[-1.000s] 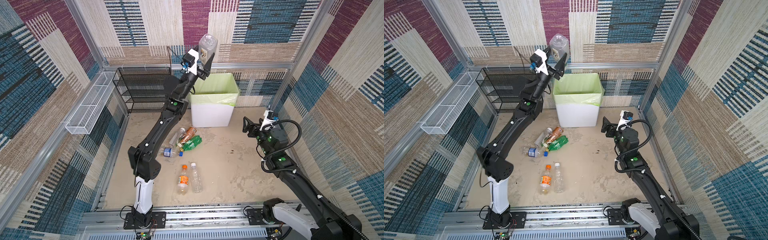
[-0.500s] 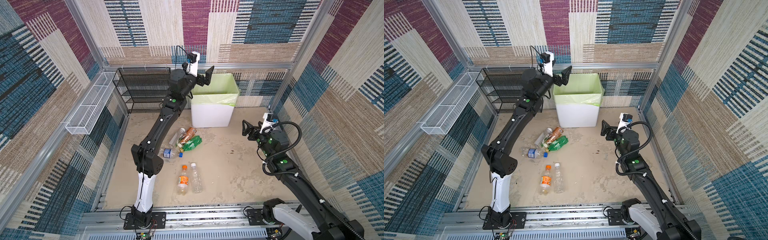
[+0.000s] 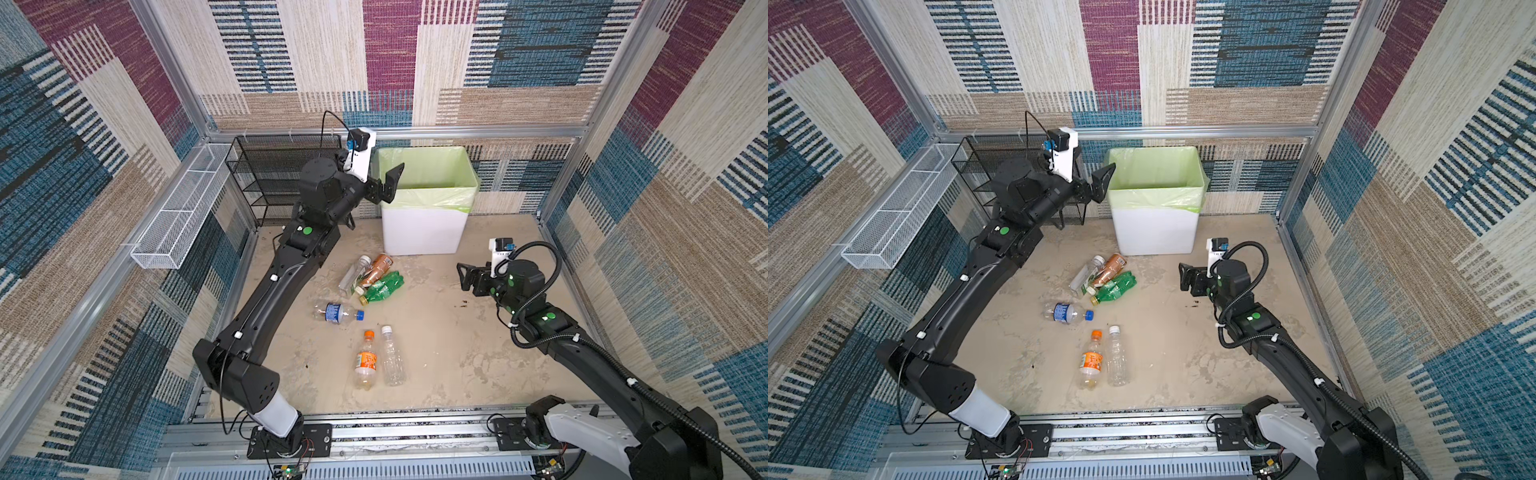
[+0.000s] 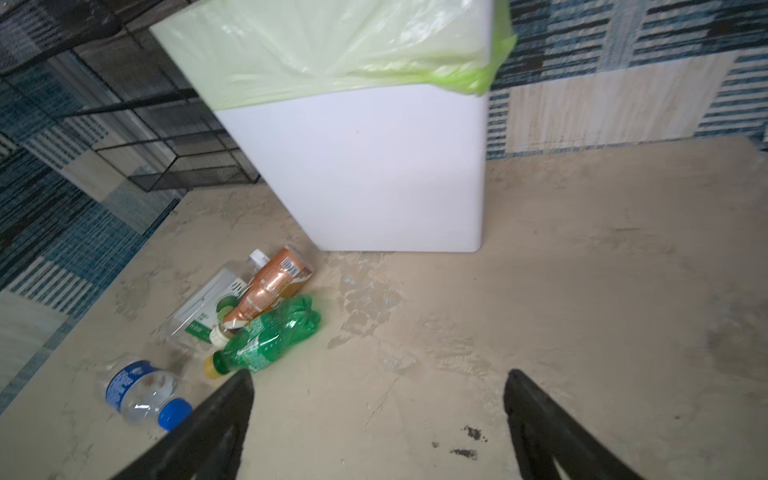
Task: Throw the plastic bottles in the bin
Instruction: 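Lower the right gripper onto the white-capped clear bottle while the left gripper draws back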
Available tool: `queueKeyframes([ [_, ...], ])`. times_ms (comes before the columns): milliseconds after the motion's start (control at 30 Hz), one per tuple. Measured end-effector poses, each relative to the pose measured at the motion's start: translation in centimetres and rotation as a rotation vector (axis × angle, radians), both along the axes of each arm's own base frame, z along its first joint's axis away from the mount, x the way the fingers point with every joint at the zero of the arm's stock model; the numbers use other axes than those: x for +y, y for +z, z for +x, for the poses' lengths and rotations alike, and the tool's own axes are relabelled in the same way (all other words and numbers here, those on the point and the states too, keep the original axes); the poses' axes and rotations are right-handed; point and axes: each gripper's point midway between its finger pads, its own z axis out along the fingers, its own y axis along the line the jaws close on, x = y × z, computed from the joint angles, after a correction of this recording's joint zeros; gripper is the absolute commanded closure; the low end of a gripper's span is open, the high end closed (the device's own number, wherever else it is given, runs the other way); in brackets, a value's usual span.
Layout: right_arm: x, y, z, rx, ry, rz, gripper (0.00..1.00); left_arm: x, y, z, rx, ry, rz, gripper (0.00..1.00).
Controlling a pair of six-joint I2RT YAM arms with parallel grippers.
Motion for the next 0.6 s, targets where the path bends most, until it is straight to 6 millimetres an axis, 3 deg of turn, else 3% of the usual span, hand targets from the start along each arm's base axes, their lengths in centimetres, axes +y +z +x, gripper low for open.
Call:
queueKeyframes([
  [233,8.8,-6.7,-4.3,0.229,0.233,-0.086,0.06,8.2,-12.4,-1.5,0.324,0.166,0.094,0.05],
  [367,13.4,-9.0,-7.6,0.331,0.361,-0.119,0.06,12.7,-16.5,-3.5,0.435,0.265,0.110,0.05],
  [433,15.2,-10.3,-9.1,0.383,0.415,-0.141,0.06,14.0,-18.6,-4.6,0.484,0.292,0.115,0.05],
  [600,17.6,-13.4,-11.7,0.504,0.481,-0.208,0.07,16.0,-23.1,-5.8,0.583,0.330,0.098,0.07],
])
